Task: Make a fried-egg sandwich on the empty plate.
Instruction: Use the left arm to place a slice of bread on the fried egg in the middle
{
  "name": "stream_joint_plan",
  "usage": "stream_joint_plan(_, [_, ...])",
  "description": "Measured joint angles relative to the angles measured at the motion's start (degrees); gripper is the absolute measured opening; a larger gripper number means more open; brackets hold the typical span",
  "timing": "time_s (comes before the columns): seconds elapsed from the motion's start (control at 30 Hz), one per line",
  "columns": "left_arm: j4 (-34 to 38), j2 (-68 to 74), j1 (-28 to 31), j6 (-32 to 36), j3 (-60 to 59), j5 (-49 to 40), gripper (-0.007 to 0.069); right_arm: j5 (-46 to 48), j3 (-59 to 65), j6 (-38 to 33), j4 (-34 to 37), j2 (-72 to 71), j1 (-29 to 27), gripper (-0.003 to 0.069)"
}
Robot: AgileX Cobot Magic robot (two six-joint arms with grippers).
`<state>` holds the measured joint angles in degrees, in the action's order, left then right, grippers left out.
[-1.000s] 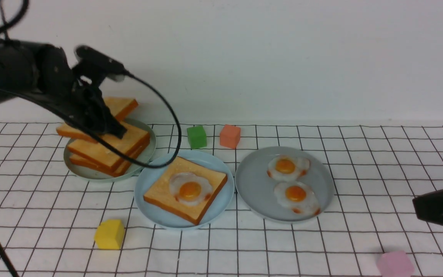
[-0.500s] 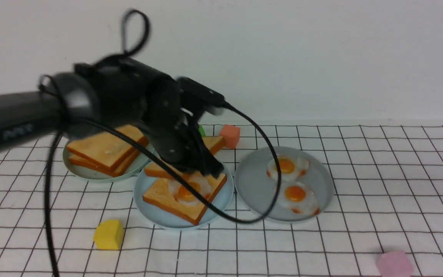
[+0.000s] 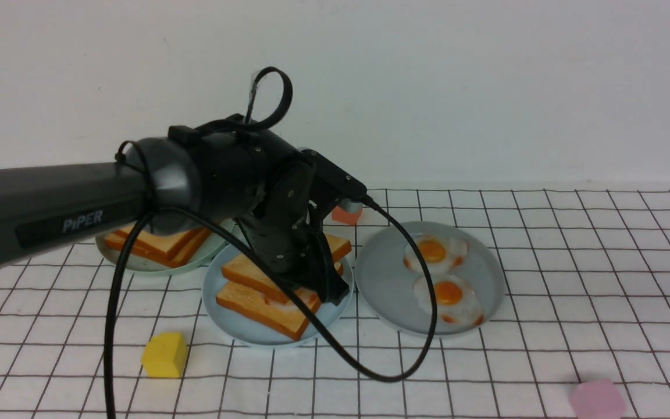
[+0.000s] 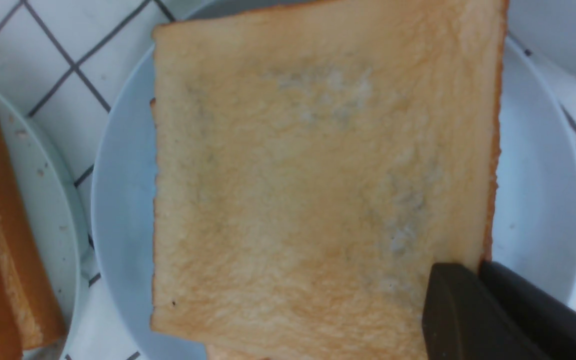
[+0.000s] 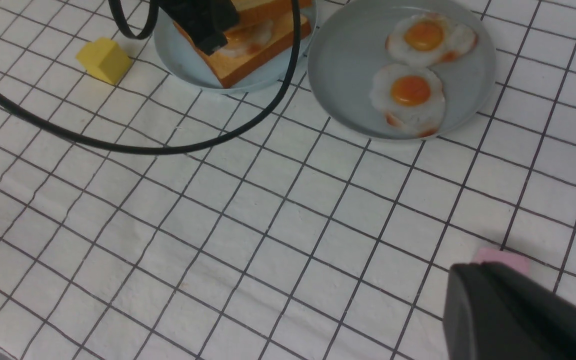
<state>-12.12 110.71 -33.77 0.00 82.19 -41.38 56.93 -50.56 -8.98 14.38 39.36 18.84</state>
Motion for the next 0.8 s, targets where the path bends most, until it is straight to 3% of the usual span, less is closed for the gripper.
stream_joint_plan(0.27, [-0.1, 1.4, 0.0, -0.6, 0.0, 0.3, 0.0057, 0.2, 0.0, 0.0, 1.0, 0.0, 0.0, 0.0024])
stream_joint_plan(0.53, [-0.7, 1.4, 0.0, -6.4, 0.0, 0.4, 0.0228, 0.9, 0.0, 0.0, 1.3, 0.0, 0.0, 0.0024])
stream_joint_plan(0.8, [-0.4, -0.5, 0.0, -7.9, 0.0, -0.4, 0.0268, 1.3, 0.0, 0.0, 1.3, 0.0, 0.0, 0.0024])
